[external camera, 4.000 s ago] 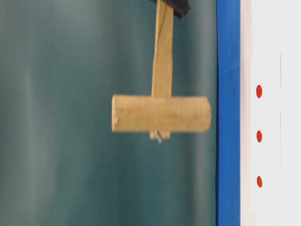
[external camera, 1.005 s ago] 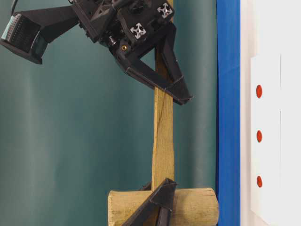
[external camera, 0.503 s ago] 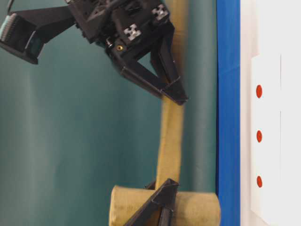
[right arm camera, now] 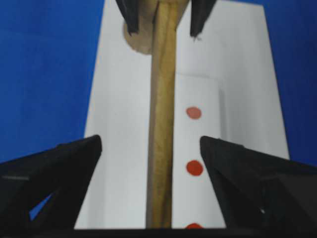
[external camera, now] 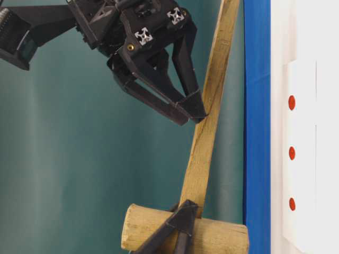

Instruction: Hit the mark with a hammer.

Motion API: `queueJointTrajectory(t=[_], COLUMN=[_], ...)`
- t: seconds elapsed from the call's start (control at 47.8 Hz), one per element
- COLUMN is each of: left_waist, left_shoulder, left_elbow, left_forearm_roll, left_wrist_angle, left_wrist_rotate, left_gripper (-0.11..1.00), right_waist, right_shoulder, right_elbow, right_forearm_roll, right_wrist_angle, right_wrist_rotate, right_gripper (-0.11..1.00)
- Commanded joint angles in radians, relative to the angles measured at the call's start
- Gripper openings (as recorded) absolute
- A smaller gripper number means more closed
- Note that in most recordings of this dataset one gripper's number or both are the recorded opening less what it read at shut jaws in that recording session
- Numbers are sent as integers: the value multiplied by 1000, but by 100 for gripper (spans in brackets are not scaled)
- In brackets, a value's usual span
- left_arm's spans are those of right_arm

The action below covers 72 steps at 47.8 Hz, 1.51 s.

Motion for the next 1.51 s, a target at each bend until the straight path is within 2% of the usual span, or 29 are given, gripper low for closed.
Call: queueJointTrajectory(t=[0.0, 0.251, 0.335, 0.461, 0.586, 0.796, 1.089, 1.173, 1.236, 1.382, 1.487], left_waist=[-2, -14, -15, -32, -49, -71, -75, -78, -80, -80, -80], left_shoulder=[-31, -57, -57, -58, -66, -89, -94, -94, -94, -98, -98], left_elbow=[-25, -29, -28, -29, -35, -28, -23, -23, -23, -21, -20], left_forearm_roll=[-2, -2, -2, 3, 5, 3, 3, 3, 5, 5, 3], left_wrist_angle=[-2, -3, -2, -3, -9, -32, -29, -29, -26, 6, 23], left_wrist_rotate=[-87, -588, -733, -894, -994, -1057, -1058, -1058, -1057, -1060, -1040], left_gripper=[45, 45, 45, 45, 45, 45, 45, 45, 45, 45, 45], right_waist=[2, 2, 2, 0, -2, -3, -5, -9, -12, -12, -14], right_shoulder=[-25, -25, -23, -21, -18, -6, 20, 31, 35, 34, 34], right_elbow=[-29, -32, -32, -32, -35, -40, -48, -51, -54, -54, -55], right_forearm_roll=[-2, -2, 0, -2, 0, 0, -2, -2, -2, -2, 0], right_wrist_angle=[-12, -17, -20, -26, -26, -26, -25, -26, -23, -6, 18], right_wrist_rotate=[-15, -87, -104, -126, -140, -143, -143, -143, -143, -147, -147], right_gripper=[92, 92, 92, 92, 92, 92, 91, 88, 78, 32, 9])
